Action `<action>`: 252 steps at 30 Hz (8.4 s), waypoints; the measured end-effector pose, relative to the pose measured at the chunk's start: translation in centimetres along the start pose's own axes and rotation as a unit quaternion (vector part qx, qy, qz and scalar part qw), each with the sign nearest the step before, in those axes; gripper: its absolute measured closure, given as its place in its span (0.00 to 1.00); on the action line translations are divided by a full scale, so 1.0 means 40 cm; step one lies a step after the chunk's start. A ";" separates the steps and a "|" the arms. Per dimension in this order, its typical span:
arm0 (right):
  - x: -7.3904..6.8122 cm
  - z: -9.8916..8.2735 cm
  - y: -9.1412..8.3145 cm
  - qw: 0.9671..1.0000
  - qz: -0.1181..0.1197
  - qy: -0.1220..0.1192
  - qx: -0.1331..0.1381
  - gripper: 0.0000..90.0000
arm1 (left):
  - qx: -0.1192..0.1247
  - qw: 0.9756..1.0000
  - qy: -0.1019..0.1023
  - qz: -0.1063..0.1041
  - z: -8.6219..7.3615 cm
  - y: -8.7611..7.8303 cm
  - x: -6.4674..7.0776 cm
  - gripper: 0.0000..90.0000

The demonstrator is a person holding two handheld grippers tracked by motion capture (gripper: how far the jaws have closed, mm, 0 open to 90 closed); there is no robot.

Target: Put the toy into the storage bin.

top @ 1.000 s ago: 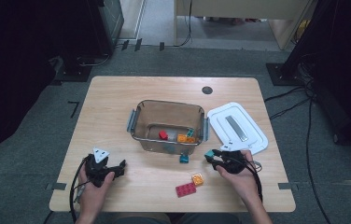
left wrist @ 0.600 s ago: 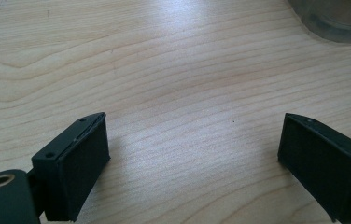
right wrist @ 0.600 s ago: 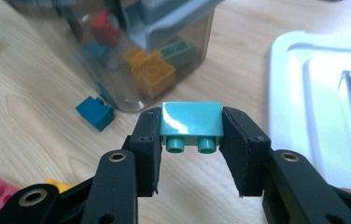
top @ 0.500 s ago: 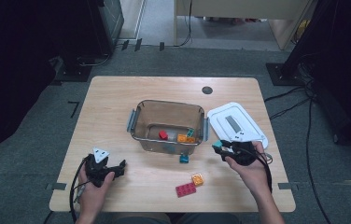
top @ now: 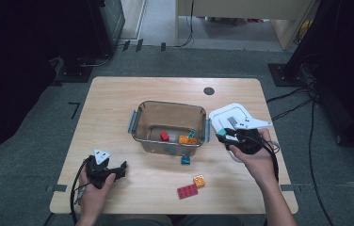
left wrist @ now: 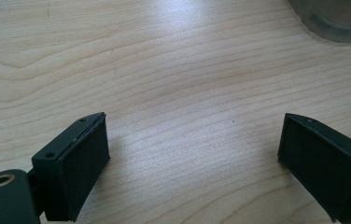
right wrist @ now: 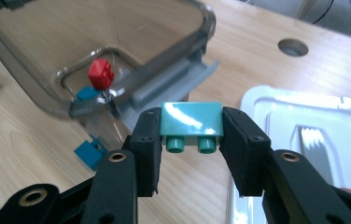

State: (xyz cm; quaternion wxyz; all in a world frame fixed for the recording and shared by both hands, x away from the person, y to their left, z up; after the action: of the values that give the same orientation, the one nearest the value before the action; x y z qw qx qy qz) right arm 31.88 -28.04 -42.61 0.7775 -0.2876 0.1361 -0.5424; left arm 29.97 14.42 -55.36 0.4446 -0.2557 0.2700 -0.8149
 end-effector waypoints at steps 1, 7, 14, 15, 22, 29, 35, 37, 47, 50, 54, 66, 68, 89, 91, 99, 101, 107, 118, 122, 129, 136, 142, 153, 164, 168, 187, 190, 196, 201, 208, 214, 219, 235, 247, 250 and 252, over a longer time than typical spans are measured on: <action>-0.001 0.010 -0.002 1.000 0.001 -0.002 0.003 0.67 | 0.000 1.000 0.000 0.000 0.000 0.000 0.000 0.09; -0.014 0.067 -0.008 1.000 0.004 -0.013 0.014 0.67 | 0.000 1.000 0.001 0.000 0.000 0.000 0.000 0.09; -0.042 0.114 0.003 0.999 0.016 -0.029 0.020 0.67 | -0.001 1.000 0.001 0.000 0.000 0.000 0.000 0.09; -0.048 0.119 0.006 0.999 0.018 -0.029 0.020 0.67 | -0.001 1.000 0.001 0.000 0.000 0.000 0.000 0.09; -0.087 0.141 0.036 0.998 0.031 -0.043 0.015 0.67 | 0.000 1.000 0.001 0.000 0.000 0.000 0.000 0.09; -0.131 0.155 0.070 0.997 0.046 -0.054 0.007 0.67 | 0.000 1.000 0.001 0.000 0.000 0.000 0.000 0.09; -0.162 0.160 0.095 0.996 0.056 -0.064 0.001 0.67 | 0.000 1.000 0.001 0.000 0.000 0.000 0.000 0.09; -0.169 0.161 0.101 0.996 0.060 -0.067 -0.003 0.67 | 0.000 1.000 0.001 0.000 0.000 0.000 0.000 0.09; -0.190 0.162 0.114 0.994 0.086 -0.064 -0.022 0.59 | 0.000 1.000 0.001 0.000 0.000 0.000 0.000 0.09; -0.187 0.160 0.110 0.994 0.086 -0.063 -0.020 0.57 | 0.000 1.000 0.001 0.000 0.000 0.000 0.000 0.09; -0.181 0.154 0.098 0.995 0.081 -0.059 -0.016 0.49 | 0.000 1.000 0.001 0.000 0.000 0.000 0.000 0.09; -0.127 0.110 0.056 0.998 0.058 -0.033 -0.010 0.24 | 0.000 1.000 0.001 0.000 0.000 0.000 0.000 0.09; -0.116 0.101 0.049 0.998 0.057 -0.028 -0.008 0.23 | 0.000 1.000 0.001 0.000 0.000 0.000 0.000 0.09; -0.047 -0.047 0.009 0.999 0.033 0.029 0.001 0.20 | -0.001 1.000 0.000 0.000 0.000 0.000 0.000 0.09; -0.051 -0.068 0.015 0.999 0.033 0.032 -0.006 0.20 | 0.000 1.000 0.000 0.000 0.000 0.000 0.000 0.09; -0.110 -0.142 0.060 0.998 0.035 0.034 -0.032 0.25 | -0.001 1.000 0.000 0.000 0.000 0.000 0.000 0.09; -0.128 -0.160 0.073 0.998 0.038 0.039 -0.037 0.27 | -0.001 1.000 0.000 0.000 0.000 0.000 0.000 0.09; -0.187 -0.199 0.111 0.997 0.059 0.032 -0.047 0.42 | -0.001 1.000 0.000 0.000 0.000 0.000 0.000 0.09; -0.267 -0.203 0.149 0.994 0.097 -0.009 -0.050 0.57 | -0.001 1.000 0.000 0.000 0.000 0.000 0.000 0.09; -0.270 -0.203 0.165 0.994 0.088 -0.020 -0.053 0.56 | -0.001 1.000 0.000 0.000 0.000 0.000 0.000 0.09; -0.283 -0.197 0.183 0.995 0.080 -0.043 -0.051 0.60 | -0.001 1.000 0.000 0.000 0.000 0.000 0.000 0.09; -0.283 -0.187 0.198 0.995 0.063 -0.061 -0.051 0.59 | -0.001 1.000 0.000 0.000 0.000 0.000 0.000 0.09; -0.289 -0.185 0.203 0.994 0.066 -0.076 -0.050 0.65 | -0.001 1.000 0.000 0.000 0.000 0.000 0.000 0.09; -0.300 -0.190 0.207 0.991 0.070 -0.102 -0.044 0.80 | -0.001 1.000 0.000 0.000 0.000 0.000 0.000 0.09; -0.278 -0.203 0.171 0.992 0.065 -0.101 -0.044 0.81 | -0.001 1.000 0.000 0.000 0.000 0.000 0.000 0.09; -0.245 -0.213 0.147 0.993 0.060 -0.091 -0.045 0.81 | -0.001 1.000 0.000 0.000 0.000 0.000 0.000 0.09; -0.037 -0.220 0.037 0.999 -0.008 -0.024 -0.041 0.81 | -0.001 1.000 0.000 0.000 0.000 0.000 0.000 0.09; -0.006 -0.194 0.029 0.999 -0.013 -0.016 -0.040 0.81 | -0.001 1.000 0.000 0.000 0.000 0.000 0.000 0.09; 0.038 -0.135 0.016 0.998 -0.021 -0.020 -0.060 0.81 | -0.001 1.000 0.000 0.000 0.000 0.000 0.000 0.09; 0.046 -0.081 0.003 0.996 -0.021 -0.033 -0.075 0.81 | -0.001 1.000 0.000 0.000 0.000 0.000 0.000 0.09; 0.042 -0.003 -0.004 0.997 -0.018 -0.029 -0.068 0.81 | 0.000 1.000 0.000 0.000 0.000 0.000 0.000 0.09; 0.009 0.068 0.003 0.998 -0.002 -0.033 -0.051 0.81 | 0.000 1.000 0.001 0.000 0.000 0.000 0.000 0.09; -0.039 0.122 0.014 0.998 0.016 -0.052 -0.038 0.81 | 0.000 1.000 0.001 0.000 0.000 0.000 0.000 0.09; -0.177 0.161 0.101 0.993 0.063 -0.082 -0.049 0.78 | 0.000 1.000 0.000 0.000 0.000 0.000 0.000 0.09; -0.157 0.154 0.078 0.995 0.068 -0.059 -0.036 0.67 | 0.000 1.000 0.001 0.000 0.000 0.000 0.000 0.09; -0.140 0.144 0.065 0.996 0.073 -0.043 -0.034 0.59 | 0.000 1.000 0.001 0.000 0.000 0.000 0.000 0.09; -0.129 0.135 0.055 0.997 0.069 -0.034 -0.029 0.52 | 0.000 1.000 0.001 0.000 0.000 0.000 0.000 0.09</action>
State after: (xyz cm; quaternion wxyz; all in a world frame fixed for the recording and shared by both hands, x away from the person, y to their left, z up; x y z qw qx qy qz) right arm 34.47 -21.14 -40.13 0.8085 -0.3187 0.1444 -0.4733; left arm 29.98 14.44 -55.36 0.4445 -0.2551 0.2705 -0.8150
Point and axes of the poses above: each handheld gripper's, and its own axes: y roughly forward along the jaws, z roughly out of its top, x roughly to its right, the point moved 5 cm from there along y, roughly forward along the jaws, and after that the axes turned 15 degrees about -z, right-handed, at the moved point
